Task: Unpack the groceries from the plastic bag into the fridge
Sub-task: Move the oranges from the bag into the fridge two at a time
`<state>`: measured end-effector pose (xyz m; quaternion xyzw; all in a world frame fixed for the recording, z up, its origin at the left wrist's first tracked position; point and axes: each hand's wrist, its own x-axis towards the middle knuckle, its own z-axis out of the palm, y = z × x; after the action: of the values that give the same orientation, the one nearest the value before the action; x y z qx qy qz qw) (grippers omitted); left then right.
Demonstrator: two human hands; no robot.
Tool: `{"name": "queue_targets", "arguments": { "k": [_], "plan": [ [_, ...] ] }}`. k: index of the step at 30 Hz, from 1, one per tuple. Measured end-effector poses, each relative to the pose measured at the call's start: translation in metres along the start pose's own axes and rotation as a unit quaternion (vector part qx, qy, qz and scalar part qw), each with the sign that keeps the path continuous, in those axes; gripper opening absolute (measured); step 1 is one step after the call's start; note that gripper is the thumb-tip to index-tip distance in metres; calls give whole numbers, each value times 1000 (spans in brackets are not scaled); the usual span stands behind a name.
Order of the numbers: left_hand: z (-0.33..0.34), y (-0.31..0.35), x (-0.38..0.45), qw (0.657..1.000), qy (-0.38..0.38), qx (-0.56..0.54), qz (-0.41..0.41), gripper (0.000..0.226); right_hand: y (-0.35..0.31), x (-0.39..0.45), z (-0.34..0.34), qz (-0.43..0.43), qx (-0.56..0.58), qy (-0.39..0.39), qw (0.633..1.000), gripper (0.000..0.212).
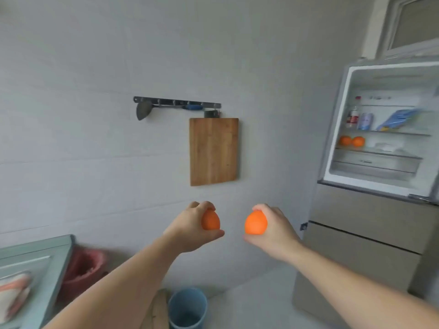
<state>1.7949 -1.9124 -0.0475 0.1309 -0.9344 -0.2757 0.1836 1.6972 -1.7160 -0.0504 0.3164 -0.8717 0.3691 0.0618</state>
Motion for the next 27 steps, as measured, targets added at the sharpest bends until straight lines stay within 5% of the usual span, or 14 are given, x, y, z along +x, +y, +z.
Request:
{"name": "queue_targets", "arguments": {
  "k": [8,13,27],
  "plan": [
    [77,89,79,992,-54,-81,77,56,90,16,-83,94,-25,89,991,65],
    [123,151,115,986,-86,-22,139,60,148,18,-130,127,-22,126,984,64],
    [244,285,218,964,-122,-71,224,63,284,45,-232,163,-26,192,967,68]
  ]
}}
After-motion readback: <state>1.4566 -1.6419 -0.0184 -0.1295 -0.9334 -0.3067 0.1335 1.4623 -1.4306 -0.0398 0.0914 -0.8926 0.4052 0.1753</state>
